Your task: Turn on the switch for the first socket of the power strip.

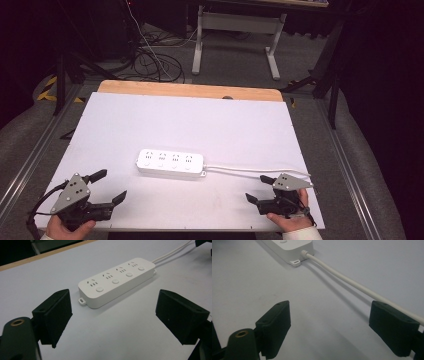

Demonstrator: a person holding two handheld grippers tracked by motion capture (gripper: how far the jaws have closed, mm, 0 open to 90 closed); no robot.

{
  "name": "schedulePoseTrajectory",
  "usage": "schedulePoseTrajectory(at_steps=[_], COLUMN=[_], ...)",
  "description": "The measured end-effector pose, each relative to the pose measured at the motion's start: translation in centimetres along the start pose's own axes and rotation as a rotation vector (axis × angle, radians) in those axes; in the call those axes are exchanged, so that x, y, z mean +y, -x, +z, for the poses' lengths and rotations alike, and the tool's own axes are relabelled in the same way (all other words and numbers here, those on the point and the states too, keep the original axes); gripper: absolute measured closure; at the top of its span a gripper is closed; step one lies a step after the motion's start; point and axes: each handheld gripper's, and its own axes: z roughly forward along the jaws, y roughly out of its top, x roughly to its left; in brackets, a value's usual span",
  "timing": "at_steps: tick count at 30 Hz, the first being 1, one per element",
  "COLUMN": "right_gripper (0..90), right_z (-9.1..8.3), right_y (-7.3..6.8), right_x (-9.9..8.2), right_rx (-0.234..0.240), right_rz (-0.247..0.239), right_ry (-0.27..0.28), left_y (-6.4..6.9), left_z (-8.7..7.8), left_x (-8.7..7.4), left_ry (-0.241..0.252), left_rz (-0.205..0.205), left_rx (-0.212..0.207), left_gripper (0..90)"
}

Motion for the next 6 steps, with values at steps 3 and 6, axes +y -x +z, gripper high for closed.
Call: schedulePoseTrajectory(at_steps=[3, 6], right_gripper=[16.3, 16.3], right_z=[-0.01, -0.07], right_y=[-0.02, -0.11], right_x=[0.03, 0.13], right_rx=[-0.006, -0.006], right_rz=[-0.012, -0.015], right_ry=[0.008, 0.019], left_y=[-0.08, -0.28], left_z=[0.15, 0.2], left_x=[-0.14, -0.24], left_ry=[0.006, 0.006], left_rz=[0.003, -0.017], left_rx=[-0.001, -0.011], left_gripper=[14.3, 14.5])
